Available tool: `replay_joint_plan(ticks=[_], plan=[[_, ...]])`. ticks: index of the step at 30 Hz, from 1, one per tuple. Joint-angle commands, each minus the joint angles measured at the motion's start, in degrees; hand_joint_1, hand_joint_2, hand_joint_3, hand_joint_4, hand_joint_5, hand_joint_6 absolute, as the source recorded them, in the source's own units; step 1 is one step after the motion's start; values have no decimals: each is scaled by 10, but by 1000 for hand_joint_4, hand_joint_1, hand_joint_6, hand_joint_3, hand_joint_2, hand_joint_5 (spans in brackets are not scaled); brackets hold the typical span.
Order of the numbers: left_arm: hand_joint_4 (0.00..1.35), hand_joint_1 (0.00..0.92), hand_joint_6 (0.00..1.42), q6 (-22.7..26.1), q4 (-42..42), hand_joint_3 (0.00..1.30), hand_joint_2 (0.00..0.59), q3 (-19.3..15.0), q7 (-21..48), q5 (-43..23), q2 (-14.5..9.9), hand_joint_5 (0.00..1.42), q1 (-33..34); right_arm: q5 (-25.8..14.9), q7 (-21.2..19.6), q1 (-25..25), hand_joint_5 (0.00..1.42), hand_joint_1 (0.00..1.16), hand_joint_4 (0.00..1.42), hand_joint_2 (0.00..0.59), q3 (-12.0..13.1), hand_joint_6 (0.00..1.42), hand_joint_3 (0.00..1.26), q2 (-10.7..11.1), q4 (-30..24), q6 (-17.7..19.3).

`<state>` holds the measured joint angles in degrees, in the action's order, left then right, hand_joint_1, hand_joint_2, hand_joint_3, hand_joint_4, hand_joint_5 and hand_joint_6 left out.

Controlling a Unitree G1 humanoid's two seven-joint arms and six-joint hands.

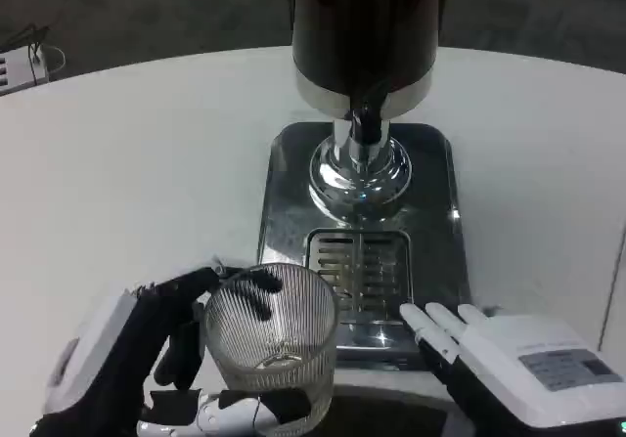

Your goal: Grasp the cup under the faucet to collect the drink, then remove the cup.

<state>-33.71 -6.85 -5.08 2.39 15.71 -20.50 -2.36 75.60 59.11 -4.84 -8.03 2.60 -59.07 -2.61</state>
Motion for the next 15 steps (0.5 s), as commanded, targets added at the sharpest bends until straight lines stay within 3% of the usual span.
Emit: replay_joint_plan(ticks=[1,9,15], plan=[[1148,581,1424,-9,10,1009,0,4,-1,-5,2,1325,5,-1,4,-2,0,571,0,392,3,0,0,-2,-8,2],[1148,581,1424,-7,30,1009,0,4,-11,3,9,1325,17,3,-8,-9,0,571,0,393,-4,0,0,-7,-3,5],[1148,581,1424,-1,76,1003,0,15,-30,41,18,1325,70,-4,-21,-14,0,567,0,398,0,0,0,-14,-3,-1]])
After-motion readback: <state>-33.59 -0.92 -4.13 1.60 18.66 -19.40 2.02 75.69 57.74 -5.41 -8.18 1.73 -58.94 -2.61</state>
